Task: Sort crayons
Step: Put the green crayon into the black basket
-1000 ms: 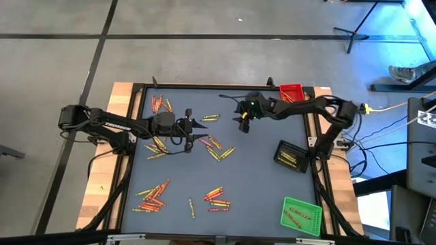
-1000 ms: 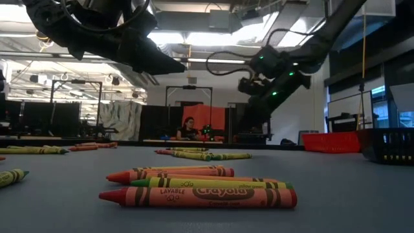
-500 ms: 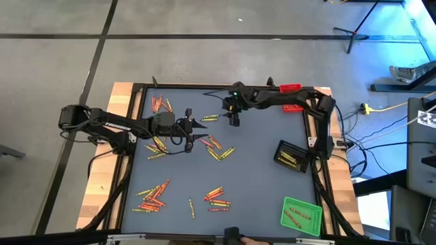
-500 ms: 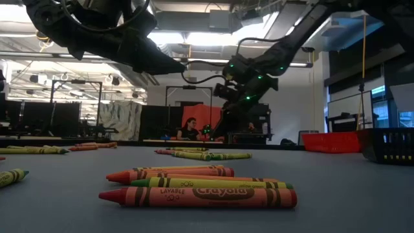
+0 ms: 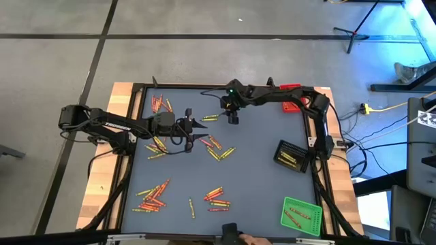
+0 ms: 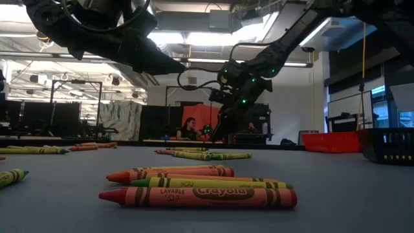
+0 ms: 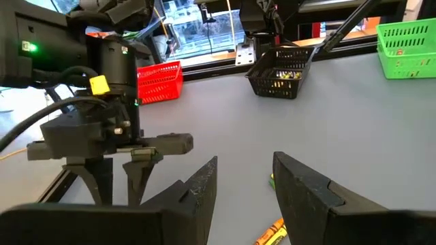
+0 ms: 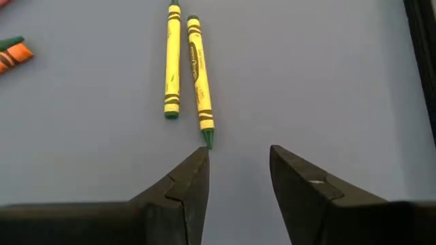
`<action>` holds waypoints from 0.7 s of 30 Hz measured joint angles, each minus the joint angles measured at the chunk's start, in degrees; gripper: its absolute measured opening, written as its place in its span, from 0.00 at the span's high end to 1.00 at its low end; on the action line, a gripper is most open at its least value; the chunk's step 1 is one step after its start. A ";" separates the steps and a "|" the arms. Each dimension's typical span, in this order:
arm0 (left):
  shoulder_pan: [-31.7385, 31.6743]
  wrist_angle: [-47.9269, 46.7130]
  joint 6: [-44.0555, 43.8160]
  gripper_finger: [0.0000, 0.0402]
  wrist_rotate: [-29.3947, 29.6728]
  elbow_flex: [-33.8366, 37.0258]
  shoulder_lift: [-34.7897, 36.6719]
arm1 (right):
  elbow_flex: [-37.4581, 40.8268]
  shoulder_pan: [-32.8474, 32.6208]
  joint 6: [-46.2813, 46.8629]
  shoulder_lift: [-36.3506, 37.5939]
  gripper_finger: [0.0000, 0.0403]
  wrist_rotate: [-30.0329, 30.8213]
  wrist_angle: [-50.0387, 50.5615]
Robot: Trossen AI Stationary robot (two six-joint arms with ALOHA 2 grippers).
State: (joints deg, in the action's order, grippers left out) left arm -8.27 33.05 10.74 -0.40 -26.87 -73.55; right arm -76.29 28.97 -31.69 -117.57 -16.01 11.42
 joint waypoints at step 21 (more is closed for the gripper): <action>-8.05 -9.79 -6.32 0.68 8.45 -1.51 -1.66 | 14.74 0.30 6.03 19.73 0.63 1.52 3.46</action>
State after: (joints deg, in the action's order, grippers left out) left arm -16.32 23.26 4.42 8.05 -28.39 -75.20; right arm -61.56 29.28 -25.67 -97.84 -14.49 14.87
